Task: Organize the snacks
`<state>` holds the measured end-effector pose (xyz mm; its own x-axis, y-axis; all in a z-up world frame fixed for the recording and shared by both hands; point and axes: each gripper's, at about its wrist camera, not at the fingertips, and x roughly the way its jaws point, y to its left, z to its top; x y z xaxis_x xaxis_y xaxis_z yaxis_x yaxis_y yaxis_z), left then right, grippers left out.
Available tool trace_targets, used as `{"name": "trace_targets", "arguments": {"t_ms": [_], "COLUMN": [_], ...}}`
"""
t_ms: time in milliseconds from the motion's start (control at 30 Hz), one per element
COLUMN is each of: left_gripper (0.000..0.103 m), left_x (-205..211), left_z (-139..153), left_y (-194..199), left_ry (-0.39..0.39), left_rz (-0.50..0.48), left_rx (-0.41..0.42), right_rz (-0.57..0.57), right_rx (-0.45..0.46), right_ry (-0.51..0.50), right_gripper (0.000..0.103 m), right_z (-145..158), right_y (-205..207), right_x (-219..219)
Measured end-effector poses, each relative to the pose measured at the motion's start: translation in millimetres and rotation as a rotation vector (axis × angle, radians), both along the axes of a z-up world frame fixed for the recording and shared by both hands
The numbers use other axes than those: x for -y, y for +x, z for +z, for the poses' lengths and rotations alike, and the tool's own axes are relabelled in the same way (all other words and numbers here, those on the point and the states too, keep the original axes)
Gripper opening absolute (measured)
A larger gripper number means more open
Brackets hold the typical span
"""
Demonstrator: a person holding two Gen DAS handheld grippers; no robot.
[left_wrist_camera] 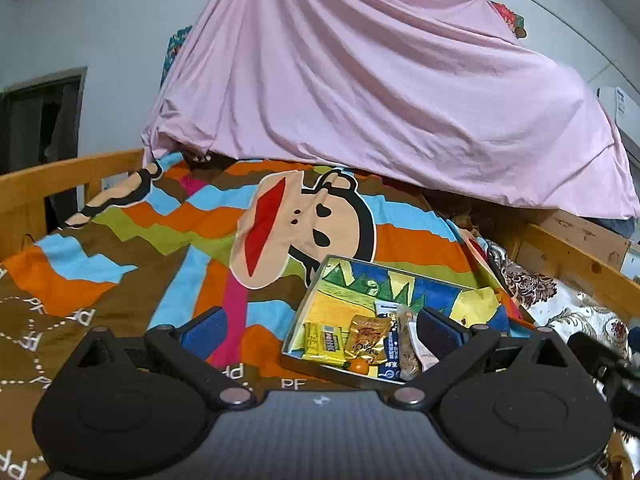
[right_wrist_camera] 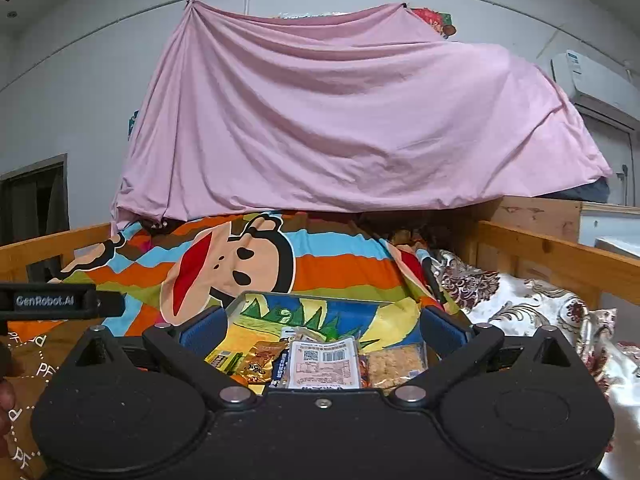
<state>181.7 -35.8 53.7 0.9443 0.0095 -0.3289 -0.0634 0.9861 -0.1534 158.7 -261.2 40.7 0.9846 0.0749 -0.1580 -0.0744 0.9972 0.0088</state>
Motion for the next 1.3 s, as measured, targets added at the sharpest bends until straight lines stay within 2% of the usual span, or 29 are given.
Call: {"name": "trace_targets", "arguments": {"t_ms": [700,1000,1300], "left_gripper": [0.102,0.103,0.103], "left_x": [4.8,-1.3,-17.7], "left_z": [-12.7,-28.7,-32.1], "left_y": [-68.3,-92.4,-100.6], "left_ry": [0.07,0.126,0.073], "left_rz": [0.022,0.019,0.048], "left_rx": [0.045,0.02,0.003], "right_rz": [0.004,-0.002,-0.043], "right_rx": [0.005,-0.007,0.013], "right_ry": [-0.002,-0.035,-0.031], "right_gripper": [0.102,0.102,0.102], "right_z": [2.5,-8.8,-18.1], "right_y": [-53.3,-73.1,-86.9], "right_x": [-3.3,-12.3,-11.6]}}
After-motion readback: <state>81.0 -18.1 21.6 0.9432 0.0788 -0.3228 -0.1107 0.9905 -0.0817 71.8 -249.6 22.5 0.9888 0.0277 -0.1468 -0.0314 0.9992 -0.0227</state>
